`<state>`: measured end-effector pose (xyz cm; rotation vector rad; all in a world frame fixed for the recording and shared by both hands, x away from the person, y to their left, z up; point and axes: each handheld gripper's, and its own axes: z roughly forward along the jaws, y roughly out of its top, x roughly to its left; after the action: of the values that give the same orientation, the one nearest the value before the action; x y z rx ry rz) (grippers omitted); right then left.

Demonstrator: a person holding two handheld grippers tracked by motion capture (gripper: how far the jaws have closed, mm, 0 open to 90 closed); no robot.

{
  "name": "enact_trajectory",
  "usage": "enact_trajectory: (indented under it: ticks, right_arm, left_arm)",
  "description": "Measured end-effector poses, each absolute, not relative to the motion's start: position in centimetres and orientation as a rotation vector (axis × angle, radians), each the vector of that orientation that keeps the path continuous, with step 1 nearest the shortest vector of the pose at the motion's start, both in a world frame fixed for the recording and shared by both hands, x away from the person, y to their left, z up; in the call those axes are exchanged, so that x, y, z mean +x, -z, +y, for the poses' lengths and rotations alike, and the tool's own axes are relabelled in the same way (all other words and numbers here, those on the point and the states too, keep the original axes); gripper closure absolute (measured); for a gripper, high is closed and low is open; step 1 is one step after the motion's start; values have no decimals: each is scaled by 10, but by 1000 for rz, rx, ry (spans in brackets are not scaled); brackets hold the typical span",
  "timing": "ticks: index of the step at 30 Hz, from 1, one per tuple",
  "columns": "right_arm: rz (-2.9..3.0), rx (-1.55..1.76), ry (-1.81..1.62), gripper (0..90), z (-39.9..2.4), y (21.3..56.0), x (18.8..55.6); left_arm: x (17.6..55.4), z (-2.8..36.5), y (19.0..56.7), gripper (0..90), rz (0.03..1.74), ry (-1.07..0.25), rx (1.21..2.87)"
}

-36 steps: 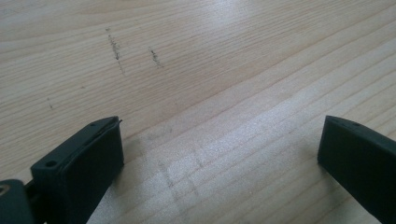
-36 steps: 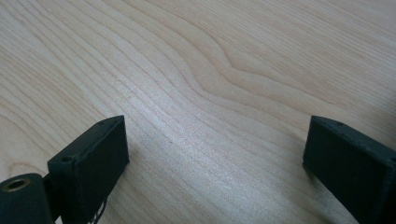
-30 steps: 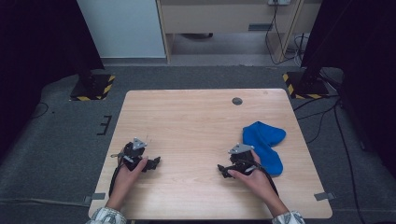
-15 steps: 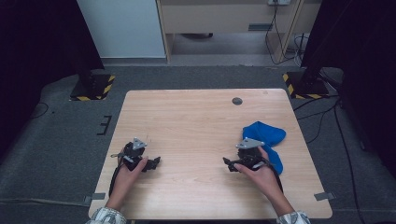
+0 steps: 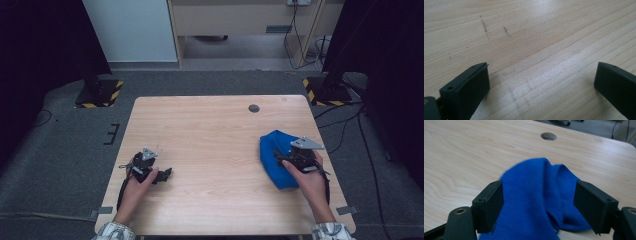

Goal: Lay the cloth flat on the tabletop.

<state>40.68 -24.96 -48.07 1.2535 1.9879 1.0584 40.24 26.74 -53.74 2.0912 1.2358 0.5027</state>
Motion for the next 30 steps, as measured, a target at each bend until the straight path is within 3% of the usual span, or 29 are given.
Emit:
enact_trajectory:
  ticks: [9,21,30]
  right_arm:
    - [1982,1345,-1054,234,-273,497,417]
    - [2129,1339,-1000,151,-260,516,423]
    - [2178,1324,-978,193,-254,525,425]
  left_arm:
    - [402,267,537,0,1236,-503,2091]
    - [402,267,537,0,1236,-503,2091]
    - [402,267,537,0,1236,-503,2090]
